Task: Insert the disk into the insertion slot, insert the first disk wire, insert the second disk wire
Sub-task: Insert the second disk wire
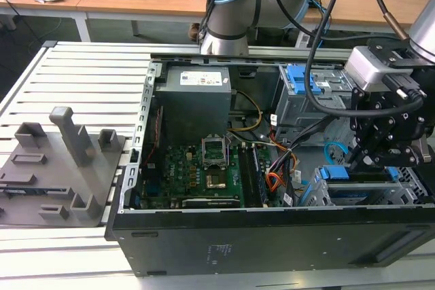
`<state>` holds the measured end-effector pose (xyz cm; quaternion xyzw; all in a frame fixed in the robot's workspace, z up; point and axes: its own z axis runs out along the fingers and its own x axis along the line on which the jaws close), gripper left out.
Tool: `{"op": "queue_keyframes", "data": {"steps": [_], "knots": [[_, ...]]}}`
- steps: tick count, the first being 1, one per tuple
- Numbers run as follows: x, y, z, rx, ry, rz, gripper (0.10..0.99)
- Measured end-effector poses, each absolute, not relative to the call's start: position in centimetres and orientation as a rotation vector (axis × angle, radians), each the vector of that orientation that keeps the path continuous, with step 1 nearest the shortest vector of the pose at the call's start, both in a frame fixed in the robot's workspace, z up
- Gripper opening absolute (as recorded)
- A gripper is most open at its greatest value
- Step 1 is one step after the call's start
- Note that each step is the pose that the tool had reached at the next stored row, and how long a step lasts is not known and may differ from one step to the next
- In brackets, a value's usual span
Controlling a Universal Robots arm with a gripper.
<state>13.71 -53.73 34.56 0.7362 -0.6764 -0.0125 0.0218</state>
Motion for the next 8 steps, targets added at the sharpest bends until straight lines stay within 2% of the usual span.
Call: {"op": "queue_keyframes", "data": {"steps": [8], "knots": [[13.79,-53.73,34.56,2.207,-2.175,-0.041,0.165]]}}
